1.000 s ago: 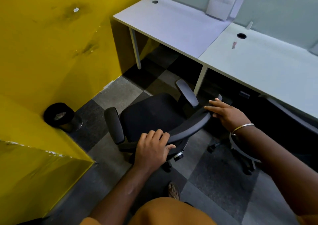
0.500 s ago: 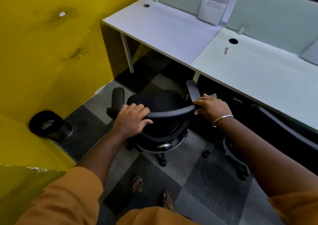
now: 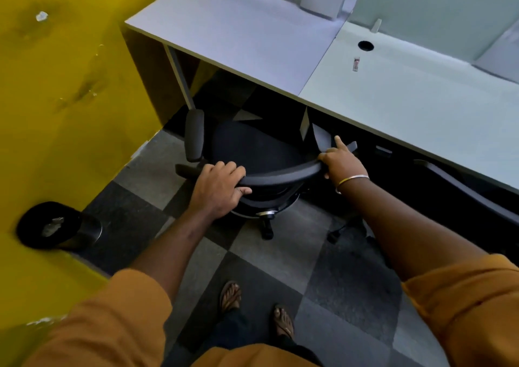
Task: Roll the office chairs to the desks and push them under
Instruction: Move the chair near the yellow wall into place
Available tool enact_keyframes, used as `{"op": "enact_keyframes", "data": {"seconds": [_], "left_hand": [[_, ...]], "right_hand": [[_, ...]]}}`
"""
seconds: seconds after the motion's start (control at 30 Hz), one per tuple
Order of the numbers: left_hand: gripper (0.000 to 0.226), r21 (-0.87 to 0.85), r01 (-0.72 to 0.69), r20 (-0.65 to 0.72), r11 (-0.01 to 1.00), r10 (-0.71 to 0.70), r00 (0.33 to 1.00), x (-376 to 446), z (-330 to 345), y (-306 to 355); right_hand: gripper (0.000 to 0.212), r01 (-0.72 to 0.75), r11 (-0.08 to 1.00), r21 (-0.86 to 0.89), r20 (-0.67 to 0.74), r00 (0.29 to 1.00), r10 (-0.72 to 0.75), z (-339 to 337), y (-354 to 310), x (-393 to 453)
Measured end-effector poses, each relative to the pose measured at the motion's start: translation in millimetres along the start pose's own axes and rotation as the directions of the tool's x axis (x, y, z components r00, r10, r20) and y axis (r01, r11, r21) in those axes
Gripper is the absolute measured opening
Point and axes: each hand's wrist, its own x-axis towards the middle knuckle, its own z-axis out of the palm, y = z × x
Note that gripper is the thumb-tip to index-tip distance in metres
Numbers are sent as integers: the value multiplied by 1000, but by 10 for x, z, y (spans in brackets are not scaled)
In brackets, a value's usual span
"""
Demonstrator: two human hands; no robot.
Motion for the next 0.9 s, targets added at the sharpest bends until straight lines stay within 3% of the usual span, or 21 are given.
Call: {"op": "enact_keyframes", "data": {"seconds": [0.2,0.37,0.57,0.7,0.9], "left_hand": [[32,-43,64,-1,997,-64,998,-439,41,320],[35,-37,137,-89,990,-140,986,-556,17,269],[32,-87,349,-186,933,-359,915,-493,100,524],[31,-103,322,-204,941,-337,919,-127,149,504],[31,-176,235,-199,956,-268,942,370,1,-370]], "right_hand": [[39,42,999,30,-131,991,-38,224,-14,-179],[32,113,988,102,-178,980,-94,133,-147,-21],[27,46,997,53,-209,977,-34,-126,-285,191],[33,-45,995,-84,-233,972,25,-315,-188,465],[41,-48,997,53,-204,977,58,-560,-470,862]]}}
